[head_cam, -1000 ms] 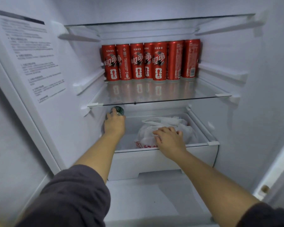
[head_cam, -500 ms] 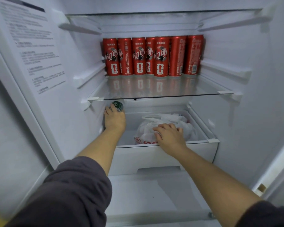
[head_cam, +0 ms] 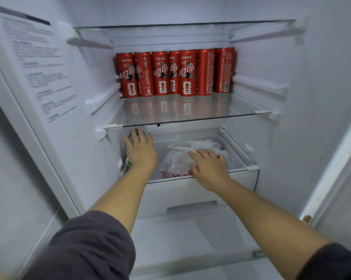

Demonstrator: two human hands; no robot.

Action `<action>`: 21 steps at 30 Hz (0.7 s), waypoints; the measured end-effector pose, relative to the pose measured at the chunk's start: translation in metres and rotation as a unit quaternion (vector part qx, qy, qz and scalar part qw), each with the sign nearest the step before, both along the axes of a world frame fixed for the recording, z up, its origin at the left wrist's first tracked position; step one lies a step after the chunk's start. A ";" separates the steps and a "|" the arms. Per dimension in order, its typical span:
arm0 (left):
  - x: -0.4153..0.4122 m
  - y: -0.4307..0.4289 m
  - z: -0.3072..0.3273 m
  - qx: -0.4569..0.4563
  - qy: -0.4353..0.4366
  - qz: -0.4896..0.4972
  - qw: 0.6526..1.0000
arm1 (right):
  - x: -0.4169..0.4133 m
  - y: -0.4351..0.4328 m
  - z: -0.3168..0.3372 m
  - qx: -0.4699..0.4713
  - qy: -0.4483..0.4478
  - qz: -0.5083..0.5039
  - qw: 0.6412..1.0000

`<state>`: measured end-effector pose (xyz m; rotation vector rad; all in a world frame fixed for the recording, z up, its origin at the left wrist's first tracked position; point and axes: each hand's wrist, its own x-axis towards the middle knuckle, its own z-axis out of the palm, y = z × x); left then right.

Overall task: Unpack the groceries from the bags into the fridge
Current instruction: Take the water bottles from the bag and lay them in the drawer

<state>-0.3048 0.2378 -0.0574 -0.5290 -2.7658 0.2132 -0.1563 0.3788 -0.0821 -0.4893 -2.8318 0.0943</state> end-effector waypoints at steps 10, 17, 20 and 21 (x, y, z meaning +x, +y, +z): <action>0.126 -0.006 -0.042 0.270 -0.019 -0.161 0.949 | 0.079 -0.016 -0.008 0.001 0.048 -0.069 0.996; 0.195 -0.018 -0.071 0.299 -0.077 -0.227 0.924 | 0.163 -0.038 -0.041 0.024 0.009 -0.074 0.997; 0.226 -0.020 -0.085 0.273 -0.133 -0.239 0.922 | 0.196 -0.049 -0.059 0.067 0.018 -0.091 0.993; 0.236 -0.020 -0.091 0.265 -0.143 -0.243 0.922 | 0.208 -0.054 -0.065 0.068 0.018 -0.094 0.993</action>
